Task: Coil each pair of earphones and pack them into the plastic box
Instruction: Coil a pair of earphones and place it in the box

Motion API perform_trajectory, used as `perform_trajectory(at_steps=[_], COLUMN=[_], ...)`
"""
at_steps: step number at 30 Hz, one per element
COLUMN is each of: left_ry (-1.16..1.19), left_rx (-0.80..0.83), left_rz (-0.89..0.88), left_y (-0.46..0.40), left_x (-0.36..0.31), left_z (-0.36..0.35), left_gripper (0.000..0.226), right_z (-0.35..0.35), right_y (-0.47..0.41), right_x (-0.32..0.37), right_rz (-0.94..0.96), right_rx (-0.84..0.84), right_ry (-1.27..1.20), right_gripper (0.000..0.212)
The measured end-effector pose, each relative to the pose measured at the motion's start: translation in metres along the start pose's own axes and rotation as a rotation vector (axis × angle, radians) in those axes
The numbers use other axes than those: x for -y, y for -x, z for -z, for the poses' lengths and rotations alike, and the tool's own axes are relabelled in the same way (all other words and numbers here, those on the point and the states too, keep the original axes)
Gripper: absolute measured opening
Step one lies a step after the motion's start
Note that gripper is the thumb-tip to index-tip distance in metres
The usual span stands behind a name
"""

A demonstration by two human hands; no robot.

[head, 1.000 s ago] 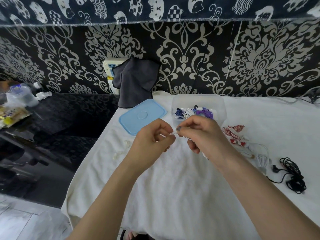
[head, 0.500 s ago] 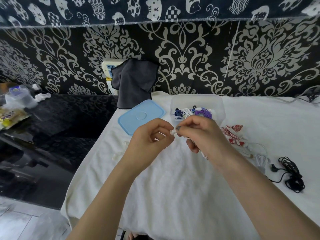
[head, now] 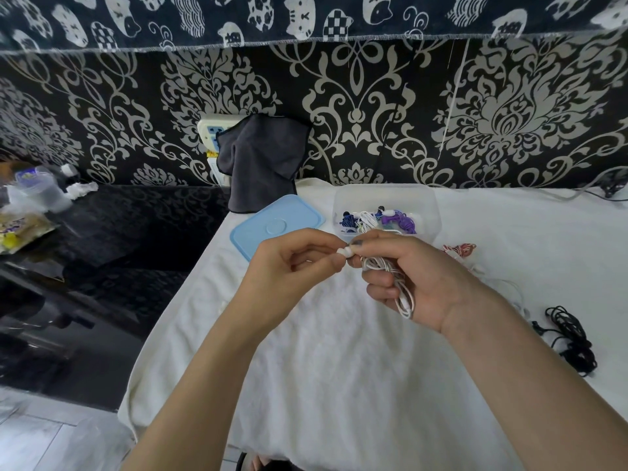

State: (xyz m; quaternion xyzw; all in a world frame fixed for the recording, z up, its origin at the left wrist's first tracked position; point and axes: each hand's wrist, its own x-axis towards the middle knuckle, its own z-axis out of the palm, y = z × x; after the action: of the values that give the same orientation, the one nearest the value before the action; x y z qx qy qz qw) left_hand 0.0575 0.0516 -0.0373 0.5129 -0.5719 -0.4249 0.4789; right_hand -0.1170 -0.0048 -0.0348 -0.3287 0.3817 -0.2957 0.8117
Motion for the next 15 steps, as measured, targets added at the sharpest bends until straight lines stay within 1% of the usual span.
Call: perform_trajectory(at_steps=[3,7,11,13,15], left_ry=[0.050,0.100,0.210,0.310,0.358], left_rx=[0.006,0.021,0.067,0.099,0.101], left_rz=[-0.016,-0.018,0.072,0.143,0.172], left_y=[-0.0004,-0.0007,-0.0030,-0.0043,-0.0053], left_x=[-0.0010,-0.0006,0.0027,0.0046,0.0048], left_z=[-0.0001,0.0004,0.0027,0.0028,0.0024], left_gripper=[0.009,0.006,0.004,0.003,0.004], right_z=[-0.0012,-0.0020,-0.0026,-0.0034,-0.0045], right_y=[0.0001,0.0001,0.0004,0.0002,0.0005], right_x=[-0.0010,-0.0016,-0.0025,-0.0033,-0.0042], right_rz=[-0.017,-0.027,-0.050,-0.069,-0.090], right_rx=[0.021,0.040,0.047,0.058,0.074], right_ry=[-0.078,-0.117,-0.134,-0.168,-0.208], right_gripper=[0.014,0.011,0.011,0.008,0.005])
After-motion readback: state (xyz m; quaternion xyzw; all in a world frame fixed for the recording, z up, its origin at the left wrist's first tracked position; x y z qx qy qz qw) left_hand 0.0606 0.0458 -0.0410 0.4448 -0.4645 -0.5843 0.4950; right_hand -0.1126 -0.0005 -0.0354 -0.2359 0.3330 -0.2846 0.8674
